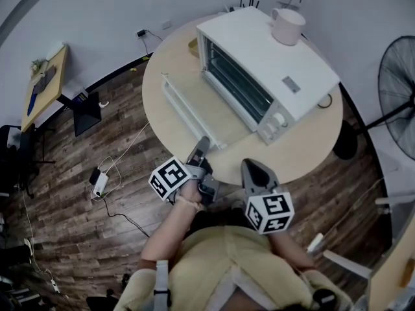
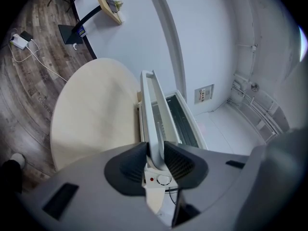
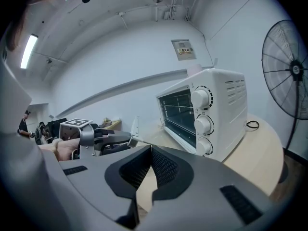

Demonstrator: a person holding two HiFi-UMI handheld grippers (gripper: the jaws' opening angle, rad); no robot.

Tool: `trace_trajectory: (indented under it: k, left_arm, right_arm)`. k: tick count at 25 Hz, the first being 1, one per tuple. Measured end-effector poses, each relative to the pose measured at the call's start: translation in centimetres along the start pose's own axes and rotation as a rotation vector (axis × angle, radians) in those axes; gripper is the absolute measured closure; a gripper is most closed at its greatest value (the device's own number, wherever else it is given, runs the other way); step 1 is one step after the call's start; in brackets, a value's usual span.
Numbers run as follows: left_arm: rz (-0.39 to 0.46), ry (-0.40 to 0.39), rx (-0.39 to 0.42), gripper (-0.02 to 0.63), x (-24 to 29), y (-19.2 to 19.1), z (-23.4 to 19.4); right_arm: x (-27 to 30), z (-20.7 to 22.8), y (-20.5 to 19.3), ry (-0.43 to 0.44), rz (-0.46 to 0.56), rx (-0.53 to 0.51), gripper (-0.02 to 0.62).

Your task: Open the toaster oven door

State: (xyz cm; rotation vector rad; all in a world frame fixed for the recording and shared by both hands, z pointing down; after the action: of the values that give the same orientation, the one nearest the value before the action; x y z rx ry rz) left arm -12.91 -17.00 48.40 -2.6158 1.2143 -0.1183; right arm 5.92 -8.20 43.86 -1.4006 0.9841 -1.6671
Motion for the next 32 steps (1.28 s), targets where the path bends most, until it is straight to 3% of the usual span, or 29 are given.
trace_trajectory:
  k: [32]
  left_arm:
    - [0.004,0.188,-0.055,0.535,-2.7,-1.2,-7.6]
  right_arm:
    - [0.6,-0.5,-2.3,0.009,-0.060,-0.014,0.592]
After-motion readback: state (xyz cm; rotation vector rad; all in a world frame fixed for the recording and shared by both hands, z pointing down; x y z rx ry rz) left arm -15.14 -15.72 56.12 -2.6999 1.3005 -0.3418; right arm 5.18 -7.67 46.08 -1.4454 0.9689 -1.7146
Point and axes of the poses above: the fingertips, and each gripper's own axes: x forward along the fingers, z to its right, y out of its top, the point moved 8 cm from there along -x, backward along the fingers, and after that the axes turned 13 degrees about -y, right-handed, at the moved point
